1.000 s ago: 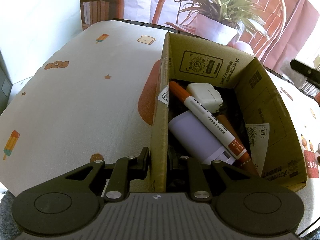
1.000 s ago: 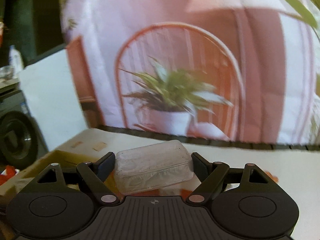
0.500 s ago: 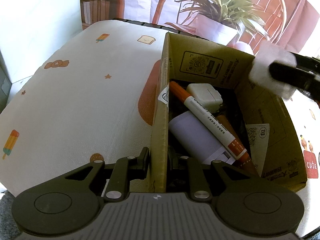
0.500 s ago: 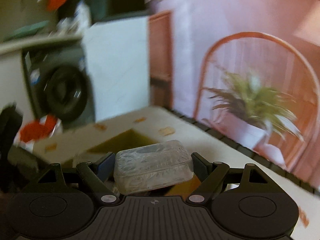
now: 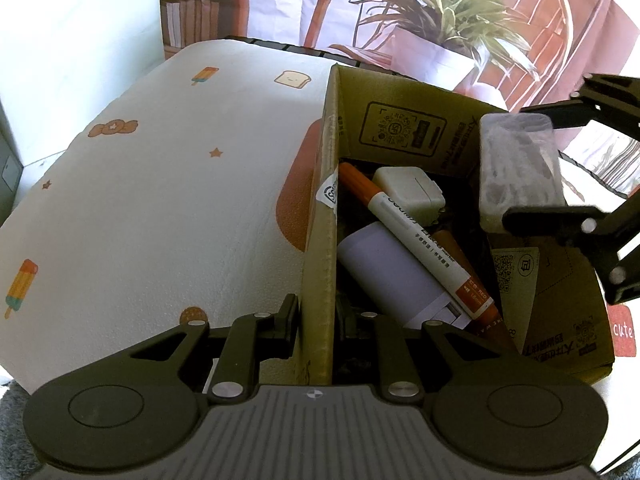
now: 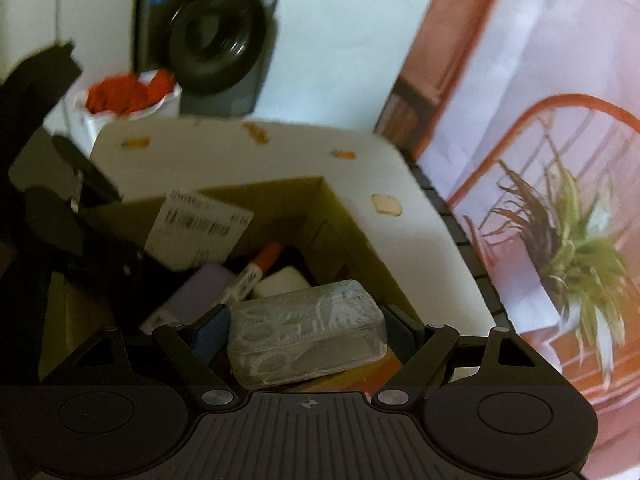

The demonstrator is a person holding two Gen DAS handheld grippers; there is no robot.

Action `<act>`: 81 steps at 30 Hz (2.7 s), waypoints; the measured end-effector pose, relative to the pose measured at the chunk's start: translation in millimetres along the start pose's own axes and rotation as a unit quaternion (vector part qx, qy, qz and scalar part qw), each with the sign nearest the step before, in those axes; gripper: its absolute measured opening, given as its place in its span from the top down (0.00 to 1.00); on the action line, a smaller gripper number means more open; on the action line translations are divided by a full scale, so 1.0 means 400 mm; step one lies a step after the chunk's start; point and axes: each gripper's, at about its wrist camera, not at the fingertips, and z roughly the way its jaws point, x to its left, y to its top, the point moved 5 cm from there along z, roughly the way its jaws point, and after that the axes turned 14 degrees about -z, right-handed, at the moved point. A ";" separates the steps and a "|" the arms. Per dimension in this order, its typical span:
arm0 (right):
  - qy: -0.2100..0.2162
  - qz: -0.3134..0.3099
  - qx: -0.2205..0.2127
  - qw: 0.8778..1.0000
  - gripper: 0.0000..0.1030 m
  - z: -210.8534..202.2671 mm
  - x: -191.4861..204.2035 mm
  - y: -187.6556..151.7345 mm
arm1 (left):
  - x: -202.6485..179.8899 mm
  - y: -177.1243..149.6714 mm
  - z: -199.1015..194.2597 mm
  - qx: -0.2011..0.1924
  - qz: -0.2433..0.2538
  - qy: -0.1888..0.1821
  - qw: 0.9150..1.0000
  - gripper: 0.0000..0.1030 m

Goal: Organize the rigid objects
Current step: 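Carry the clear case with the right gripper over the box and lower it, then open the right gripper to release the clear case into the box, then move the right tool toward the white plug and orange lighter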

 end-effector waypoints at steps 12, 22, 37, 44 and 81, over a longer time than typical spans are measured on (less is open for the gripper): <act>0.068 -0.154 0.139 0.976 0.24 0.106 0.041 0.023 | 0.002 -0.001 0.001 0.000 -0.002 -0.004 1.000 0.82; 0.085 -0.151 0.164 0.971 0.23 0.156 0.035 0.019 | 0.007 0.003 0.001 0.002 -0.005 -0.007 1.000 0.82; 0.037 -0.087 0.092 0.991 0.05 0.062 0.008 0.021 | 0.007 0.003 0.000 0.001 -0.004 -0.006 1.000 0.82; -0.016 0.080 -0.048 0.996 0.01 -0.061 -0.084 -0.014 | 0.007 0.003 -0.001 0.001 -0.005 -0.006 1.000 0.82; -0.274 0.522 -0.034 0.807 0.00 -0.139 -0.078 -0.559 | 0.012 0.004 -0.002 0.002 -0.005 -0.006 1.000 0.82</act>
